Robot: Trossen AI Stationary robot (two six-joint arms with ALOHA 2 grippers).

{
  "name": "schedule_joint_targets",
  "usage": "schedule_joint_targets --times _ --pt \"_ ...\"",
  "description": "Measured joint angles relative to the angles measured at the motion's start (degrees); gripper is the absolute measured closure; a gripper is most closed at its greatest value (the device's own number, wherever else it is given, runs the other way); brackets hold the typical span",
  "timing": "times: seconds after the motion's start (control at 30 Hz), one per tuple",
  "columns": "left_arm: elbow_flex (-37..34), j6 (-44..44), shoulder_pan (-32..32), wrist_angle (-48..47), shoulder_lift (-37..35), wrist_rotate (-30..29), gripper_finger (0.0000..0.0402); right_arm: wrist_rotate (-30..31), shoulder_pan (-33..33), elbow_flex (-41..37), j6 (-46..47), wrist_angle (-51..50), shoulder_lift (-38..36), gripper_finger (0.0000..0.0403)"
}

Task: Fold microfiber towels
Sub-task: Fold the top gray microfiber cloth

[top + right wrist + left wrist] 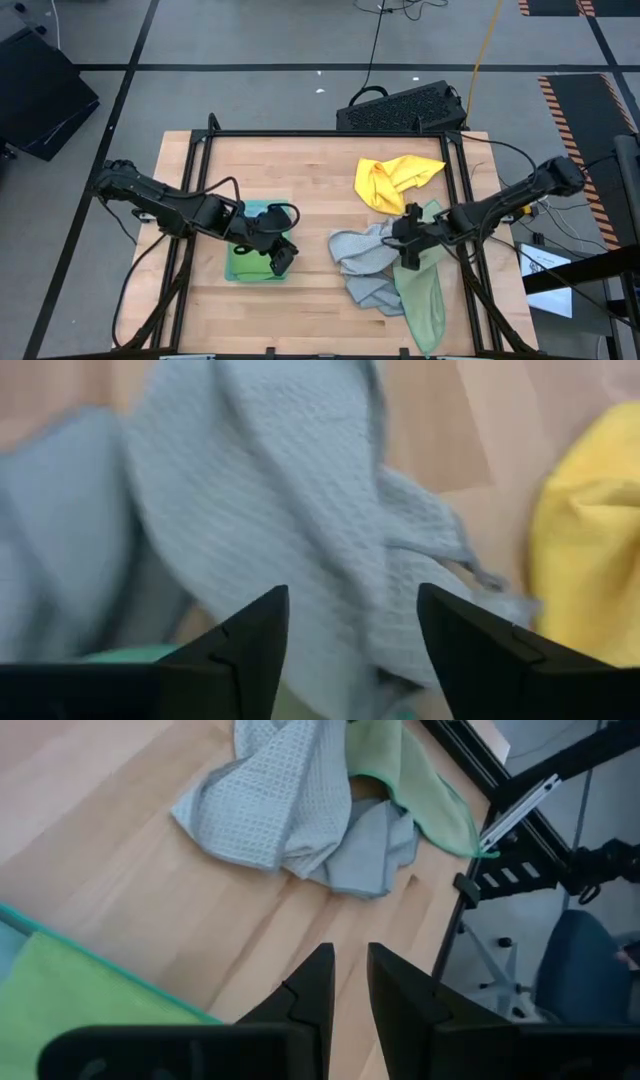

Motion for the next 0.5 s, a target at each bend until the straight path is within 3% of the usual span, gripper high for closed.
schedule_joint_targets --times 0.13,0.23,0.4,0.5 --pt "0.0 2.8 0.0 0.0 0.0 0.0 0.0337 -5.6 -4.0 -2.4 -2.0 3.9 0.7 0.0218" --pt "0.0 3.5 -0.1 0.0 0.0 0.0 0.0337 -10.9 -5.8 -3.2 -1.5 6.4 1.4 0.0264" --pt "0.0 5.1 -1.5 0.5 0.0 -2.8 0.0337 -12.4 -6.4 -2.7 2.7 8.9 1.6 0.0381" --pt "0.0 7.0 -2.0 1.1 0.0 -4.2 0.0337 -12.5 -7.0 -2.3 6.7 9.3 1.6 0.0392"
